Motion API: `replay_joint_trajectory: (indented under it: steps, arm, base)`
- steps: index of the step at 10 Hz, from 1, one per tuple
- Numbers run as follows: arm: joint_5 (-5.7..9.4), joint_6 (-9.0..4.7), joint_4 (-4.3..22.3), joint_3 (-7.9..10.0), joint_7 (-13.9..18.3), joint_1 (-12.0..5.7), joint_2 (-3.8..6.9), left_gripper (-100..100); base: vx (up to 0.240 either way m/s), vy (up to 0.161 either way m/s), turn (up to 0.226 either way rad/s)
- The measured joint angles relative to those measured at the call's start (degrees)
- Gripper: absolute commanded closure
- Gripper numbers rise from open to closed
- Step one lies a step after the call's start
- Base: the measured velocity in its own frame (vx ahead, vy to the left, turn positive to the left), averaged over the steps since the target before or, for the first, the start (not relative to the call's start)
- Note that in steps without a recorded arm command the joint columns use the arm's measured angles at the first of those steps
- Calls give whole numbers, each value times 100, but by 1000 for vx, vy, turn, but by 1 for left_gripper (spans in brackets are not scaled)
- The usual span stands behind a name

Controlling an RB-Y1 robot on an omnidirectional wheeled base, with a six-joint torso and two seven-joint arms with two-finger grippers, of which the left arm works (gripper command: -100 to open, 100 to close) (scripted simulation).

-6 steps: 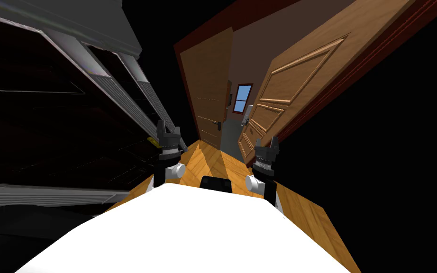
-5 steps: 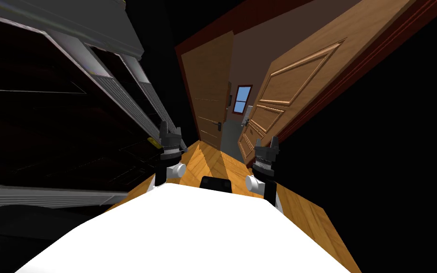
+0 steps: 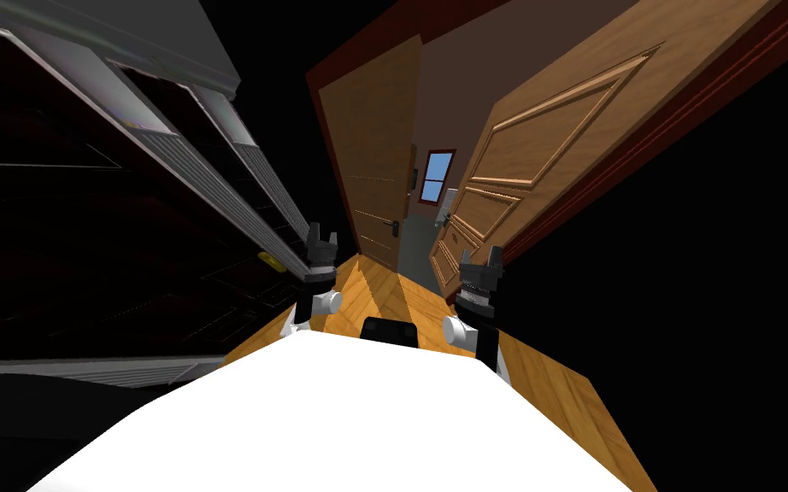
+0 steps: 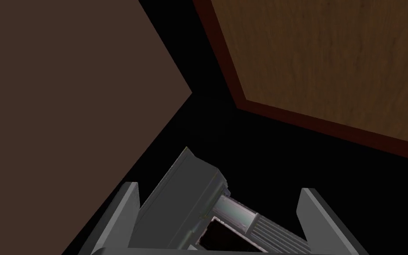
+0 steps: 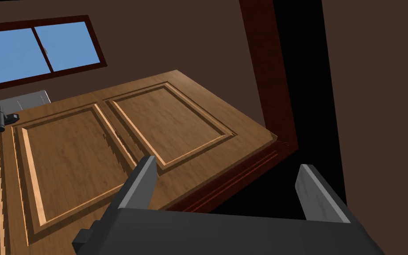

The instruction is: Push the door open

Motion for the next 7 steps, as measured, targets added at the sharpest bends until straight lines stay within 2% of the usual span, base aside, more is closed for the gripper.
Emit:
replay_joint_trajectory:
  steps: [3,5,7]
  arm:
    - [-27,-14,560,-53,66,-311,84,-100]
    - [-67,85,778,-118,66,-493,73,-100]
    - [-70,84,1020,-126,104,-624,114,-100]
  base:
    - [90,55,-29]
    - [56,36,-15]
    - [46,22,-18]
